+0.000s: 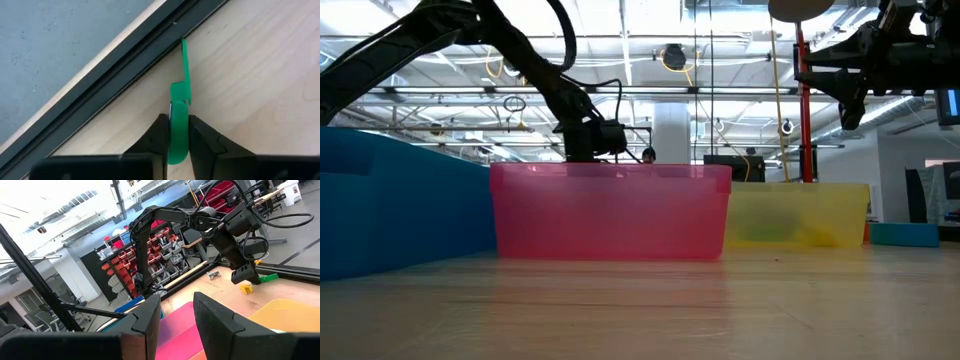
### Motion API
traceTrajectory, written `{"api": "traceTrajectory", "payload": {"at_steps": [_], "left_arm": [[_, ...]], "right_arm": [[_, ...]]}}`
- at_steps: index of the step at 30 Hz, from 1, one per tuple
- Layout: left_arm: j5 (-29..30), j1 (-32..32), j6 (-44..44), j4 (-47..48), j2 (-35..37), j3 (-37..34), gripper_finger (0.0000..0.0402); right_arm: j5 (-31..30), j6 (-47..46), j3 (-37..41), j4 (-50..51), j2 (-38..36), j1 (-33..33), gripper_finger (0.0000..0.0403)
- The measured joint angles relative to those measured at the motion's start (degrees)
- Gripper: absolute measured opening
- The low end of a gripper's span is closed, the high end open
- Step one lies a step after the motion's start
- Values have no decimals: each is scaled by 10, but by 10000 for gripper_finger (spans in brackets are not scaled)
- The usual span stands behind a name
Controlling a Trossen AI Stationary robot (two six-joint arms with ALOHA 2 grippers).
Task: Pick and place Stapler, Stapler remover, tape
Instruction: Put the green stapler into the yellow bin
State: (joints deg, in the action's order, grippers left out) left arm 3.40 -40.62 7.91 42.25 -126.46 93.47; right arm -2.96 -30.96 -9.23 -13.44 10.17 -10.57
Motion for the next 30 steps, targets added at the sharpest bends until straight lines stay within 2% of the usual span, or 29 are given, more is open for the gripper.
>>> {"api": "traceTrajectory", "payload": {"at_steps": [7,14,19,22,26,30], "left_arm": [[-38,-5,-16,28,39,-3,47],[-194,-8,-31,21,125,-2,65],[-331,15,-8,-31,176,-2,46],[-374,42,28,-86,192,-1,46],[-412,90,98,-177,195,-1,62],[-415,137,144,-255,192,-1,56]], "right_arm": [[0,1,0,0,0,0,112],[-4,-2,0,-1,0,0,112],[-89,-10,0,-23,7,0,108],[-92,12,0,-80,35,0,103],[-90,36,0,-175,106,0,91],[-90,53,-14,-271,199,0,72]]}}
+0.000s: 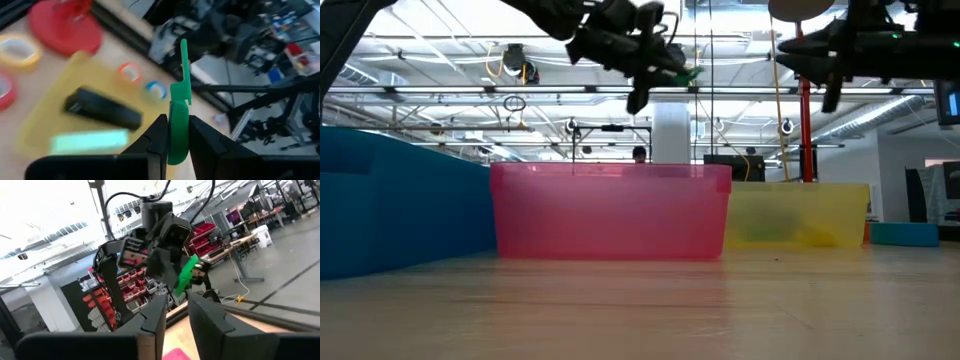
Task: Pick and place Stapler, Stapler remover, tape
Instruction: Put the green stapler into the yellow bin
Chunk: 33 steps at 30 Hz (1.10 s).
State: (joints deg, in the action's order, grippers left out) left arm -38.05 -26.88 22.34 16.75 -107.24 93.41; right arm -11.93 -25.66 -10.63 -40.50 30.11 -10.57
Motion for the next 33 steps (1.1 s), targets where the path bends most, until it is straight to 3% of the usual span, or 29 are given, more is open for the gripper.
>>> {"api": "traceTrajectory", "payload": {"at_steps": [5,9,14,19,26,33], "left_arm": [[21,40,49,-57,-1,0,46],[43,62,71,-62,-2,0,61],[52,83,77,-64,-2,0,57],[52,99,78,-79,-2,0,46],[51,110,86,-81,-2,0,65],[36,113,82,-113,-2,0,46]], "right_arm": [[33,48,-72,-21,96,0,39],[47,95,-134,-19,149,1,8],[45,120,-195,39,188,0,5],[29,123,-206,63,217,0,1],[28,111,-207,66,239,-4,1],[29,69,-207,73,259,-4,1]]}}
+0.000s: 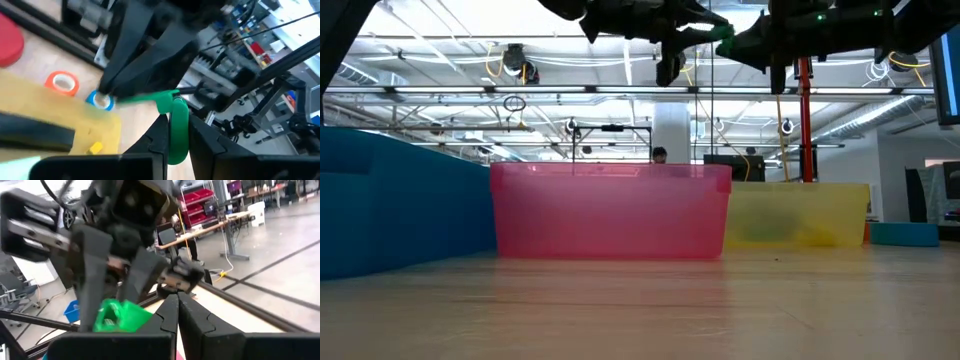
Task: Pick and place Stapler, Stapler remover, tape
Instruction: Put the green stapler into the yellow bin
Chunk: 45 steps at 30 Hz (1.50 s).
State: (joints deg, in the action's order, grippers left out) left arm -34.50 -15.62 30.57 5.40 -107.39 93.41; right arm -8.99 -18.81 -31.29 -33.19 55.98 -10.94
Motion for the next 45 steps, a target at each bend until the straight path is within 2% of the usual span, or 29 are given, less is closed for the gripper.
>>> {"api": "traceTrajectory", "payload": {"at_steps": [6,14,19,23,27,30,34,39,45], "left_arm": [[0,-5,-2,-15,0,0,75],[8,-27,-3,-71,0,0,49],[24,-49,6,-87,0,0,62],[70,-60,-11,-69,0,0,72],[161,-66,-54,-27,1,0,74],[240,-62,-101,-1,-5,0,75],[307,-57,-166,5,-23,0,75],[311,-57,-198,6,-61,0,75],[297,-51,-196,22,-115,8,76]], "right_arm": [[17,-36,0,5,7,0,1],[77,-116,0,34,6,1,1],[140,-162,1,55,6,6,1],[216,-189,1,73,-8,16,1],[271,-197,1,126,-38,26,1],[274,-196,1,178,-67,35,1],[273,-202,1,251,-105,43,0],[272,-225,1,331,-142,52,0],[270,-243,1,356,-160,55,0]]}}
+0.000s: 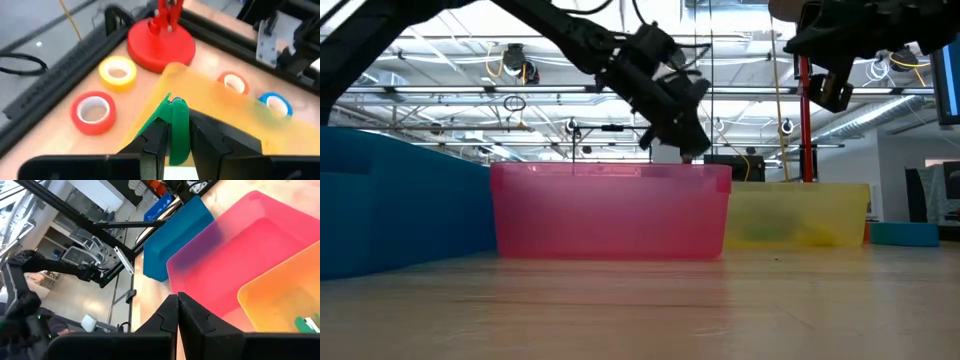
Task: Pick and place Stapler, Stapler remover, tape
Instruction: Put the green stapler into the yellow bin
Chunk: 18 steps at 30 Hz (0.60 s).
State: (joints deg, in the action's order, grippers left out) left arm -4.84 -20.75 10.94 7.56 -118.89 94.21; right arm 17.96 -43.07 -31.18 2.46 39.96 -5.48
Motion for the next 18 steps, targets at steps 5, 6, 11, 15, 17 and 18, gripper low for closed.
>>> {"api": "traceTrajectory", "payload": {"at_steps": [5,6,11,15,17,18], "left_arm": [[0,9,-24,64,-53,75,76],[5,10,-32,89,-65,95,76],[28,15,-71,213,-121,192,76],[34,15,-78,243,-145,218,76],[35,15,-78,244,-151,218,76],[35,15,-78,245,-153,218,76]], "right_arm": [[0,0,0,0,0,0,0],[0,0,0,0,0,0,0],[0,-4,0,0,0,0,0],[-1,2,0,0,0,0,0],[-1,5,0,0,0,0,0],[-1,6,0,0,0,0,0]]}}
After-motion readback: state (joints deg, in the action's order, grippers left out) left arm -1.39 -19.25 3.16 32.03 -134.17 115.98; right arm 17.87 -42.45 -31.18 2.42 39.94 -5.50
